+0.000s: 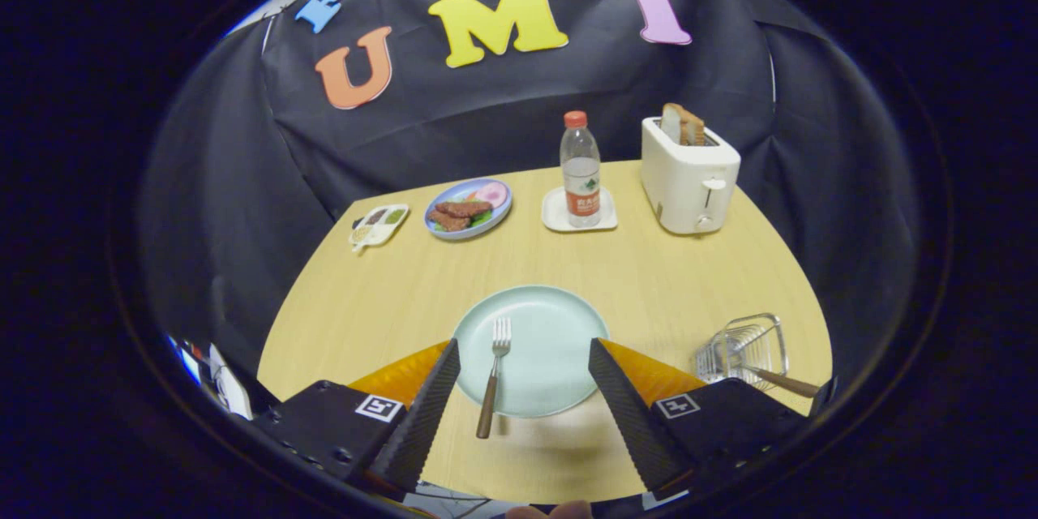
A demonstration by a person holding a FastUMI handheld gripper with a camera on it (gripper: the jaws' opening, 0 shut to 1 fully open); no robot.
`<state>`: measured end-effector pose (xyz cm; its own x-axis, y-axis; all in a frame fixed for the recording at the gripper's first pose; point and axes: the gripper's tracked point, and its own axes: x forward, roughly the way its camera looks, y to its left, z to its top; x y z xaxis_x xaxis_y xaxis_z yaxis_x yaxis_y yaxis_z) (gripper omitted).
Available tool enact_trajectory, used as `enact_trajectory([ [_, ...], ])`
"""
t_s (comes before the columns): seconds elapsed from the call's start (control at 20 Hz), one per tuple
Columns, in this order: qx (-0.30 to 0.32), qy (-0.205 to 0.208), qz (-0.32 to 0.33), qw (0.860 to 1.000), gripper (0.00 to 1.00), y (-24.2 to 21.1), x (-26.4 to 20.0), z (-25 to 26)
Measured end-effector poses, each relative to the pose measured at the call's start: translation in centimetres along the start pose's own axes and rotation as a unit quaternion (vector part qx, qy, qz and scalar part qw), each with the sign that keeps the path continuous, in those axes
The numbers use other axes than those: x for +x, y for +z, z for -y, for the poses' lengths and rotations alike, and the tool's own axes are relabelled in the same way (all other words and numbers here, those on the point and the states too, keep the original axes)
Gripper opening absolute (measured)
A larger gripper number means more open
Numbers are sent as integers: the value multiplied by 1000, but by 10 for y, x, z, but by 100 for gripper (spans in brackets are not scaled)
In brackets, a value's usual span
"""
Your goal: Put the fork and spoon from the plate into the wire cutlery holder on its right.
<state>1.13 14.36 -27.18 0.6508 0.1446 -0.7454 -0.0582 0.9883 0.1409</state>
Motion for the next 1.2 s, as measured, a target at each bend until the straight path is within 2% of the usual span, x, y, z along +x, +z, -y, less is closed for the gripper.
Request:
enact_trajectory([
  [0.35, -52, -17, -40, 998, 97, -44, 60, -25],
  [0.5, -75, -23, -45, 996, 97, -49, 77, -31],
  [0.75, -81, -38, -68, 994, 95, -62, 103, -28],
  [0.9, -87, -43, -83, 992, 78, -71, 111, -25],
  [1.1, -90, -43, -102, 990, 46, -77, 118, -24],
  [1.15, -90, -37, -108, 989, 46, -79, 118, -25],
  [1.2, -92, -46, -112, 988, 38, -83, 131, -19],
])
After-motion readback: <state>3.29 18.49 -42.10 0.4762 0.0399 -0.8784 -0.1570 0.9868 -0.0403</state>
